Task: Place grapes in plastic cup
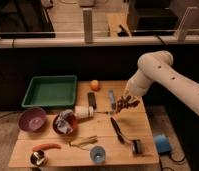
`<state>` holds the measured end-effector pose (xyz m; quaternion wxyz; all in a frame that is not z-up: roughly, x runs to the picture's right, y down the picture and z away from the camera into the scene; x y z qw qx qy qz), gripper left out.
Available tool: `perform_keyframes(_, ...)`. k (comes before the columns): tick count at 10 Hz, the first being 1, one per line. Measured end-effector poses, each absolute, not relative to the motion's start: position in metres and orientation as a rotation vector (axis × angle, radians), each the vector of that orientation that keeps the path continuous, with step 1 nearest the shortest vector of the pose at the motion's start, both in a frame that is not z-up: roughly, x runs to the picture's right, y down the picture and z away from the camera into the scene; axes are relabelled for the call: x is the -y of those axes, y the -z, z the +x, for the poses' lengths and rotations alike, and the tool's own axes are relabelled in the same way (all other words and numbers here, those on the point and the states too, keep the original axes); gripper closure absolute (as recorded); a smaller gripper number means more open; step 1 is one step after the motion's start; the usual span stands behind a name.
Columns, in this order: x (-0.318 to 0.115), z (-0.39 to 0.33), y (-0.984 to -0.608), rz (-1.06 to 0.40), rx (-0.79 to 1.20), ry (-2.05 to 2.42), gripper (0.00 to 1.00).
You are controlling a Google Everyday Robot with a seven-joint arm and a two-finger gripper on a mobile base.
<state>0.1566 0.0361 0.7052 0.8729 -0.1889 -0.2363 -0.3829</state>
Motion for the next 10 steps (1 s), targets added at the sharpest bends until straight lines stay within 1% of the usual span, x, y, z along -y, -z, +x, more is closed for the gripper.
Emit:
perform_keyframes(2, -0.031, 0.161, -0.674, -0.33, 0.587, 0.812, 0.97)
perform_keyframes(4, -0.032, 0.163, -0.65, -0.294, 0.657, 0.828, 0.97)
perform_keyframes(5, -0.037, 0.163, -0.63, -0.29, 0.692, 0.875, 0.97)
perform_keyframes(7, -0.052, 0.151, -0.611, -0.32, 0.771, 1.033, 0.97)
perform_keyframes(10, -0.087, 0.12, -0.59, -0.393, 0.951, 1.365, 0.97)
